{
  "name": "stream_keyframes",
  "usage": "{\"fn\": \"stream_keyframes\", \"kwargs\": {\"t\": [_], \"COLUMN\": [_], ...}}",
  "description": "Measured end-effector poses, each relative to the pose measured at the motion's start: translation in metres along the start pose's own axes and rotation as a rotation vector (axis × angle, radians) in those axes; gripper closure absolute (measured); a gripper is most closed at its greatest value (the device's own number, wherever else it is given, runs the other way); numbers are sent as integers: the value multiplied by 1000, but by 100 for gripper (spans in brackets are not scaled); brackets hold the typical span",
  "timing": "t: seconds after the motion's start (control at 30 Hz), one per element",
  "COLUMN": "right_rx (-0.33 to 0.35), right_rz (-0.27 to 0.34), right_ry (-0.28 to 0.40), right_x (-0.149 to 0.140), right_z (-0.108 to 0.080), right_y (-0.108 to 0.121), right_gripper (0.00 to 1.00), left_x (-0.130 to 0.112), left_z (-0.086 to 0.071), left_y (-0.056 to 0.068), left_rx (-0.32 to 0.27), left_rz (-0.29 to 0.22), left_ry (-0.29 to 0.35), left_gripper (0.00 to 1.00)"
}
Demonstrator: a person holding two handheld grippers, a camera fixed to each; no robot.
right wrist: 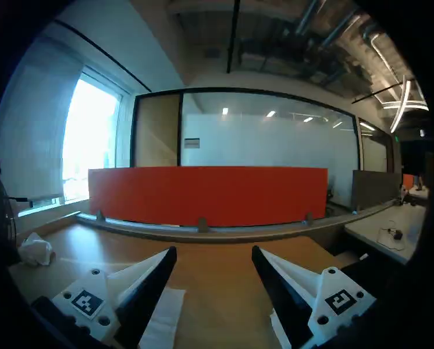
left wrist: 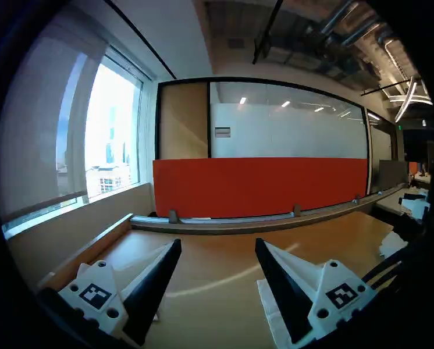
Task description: Fold towel
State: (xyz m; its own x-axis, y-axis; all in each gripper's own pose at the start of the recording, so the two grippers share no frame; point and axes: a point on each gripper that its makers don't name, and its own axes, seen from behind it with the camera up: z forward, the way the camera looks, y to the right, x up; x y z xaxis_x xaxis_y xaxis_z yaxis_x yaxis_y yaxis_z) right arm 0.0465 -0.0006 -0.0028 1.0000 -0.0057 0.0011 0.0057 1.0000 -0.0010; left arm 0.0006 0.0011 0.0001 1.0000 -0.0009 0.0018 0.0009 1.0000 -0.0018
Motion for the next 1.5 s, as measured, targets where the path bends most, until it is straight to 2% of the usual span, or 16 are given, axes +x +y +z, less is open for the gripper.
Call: {"fn": "stream_keyframes", "kwargs": {"t": [0.27,0.4,0.57,0.8,0.97,1.17,1.5], "right_rx": [26,59,137,240,303,328,369], "right_rz": [-24,-41,-70,-140,-184,-188,-233], "right_ry": [-28,-59,-117,-210,-259,-299,-378], "right_x": [16,16,10,-9,-21,-37,-92], "right_z": [-2,-6,-10,-14,-17,-17,-25], "right_y": [-8,-16,-33,-52,-62,-64,-69], "right_gripper": [0,0,0,0,0,0,0], "left_x": [-1,-4,-11,-28,-39,-58,-108], "left_z": [1,1,-1,-4,-5,-5,-9], "left_y": [13,19,31,47,54,63,75], "left_rx": [-38,-67,-130,-222,-256,-283,-307], "left_rz": [-11,11,46,98,136,161,180], "left_ry": [-47,-79,-126,-205,-238,-270,-334], "left_gripper": [6,6,6,6,6,6,6]}}
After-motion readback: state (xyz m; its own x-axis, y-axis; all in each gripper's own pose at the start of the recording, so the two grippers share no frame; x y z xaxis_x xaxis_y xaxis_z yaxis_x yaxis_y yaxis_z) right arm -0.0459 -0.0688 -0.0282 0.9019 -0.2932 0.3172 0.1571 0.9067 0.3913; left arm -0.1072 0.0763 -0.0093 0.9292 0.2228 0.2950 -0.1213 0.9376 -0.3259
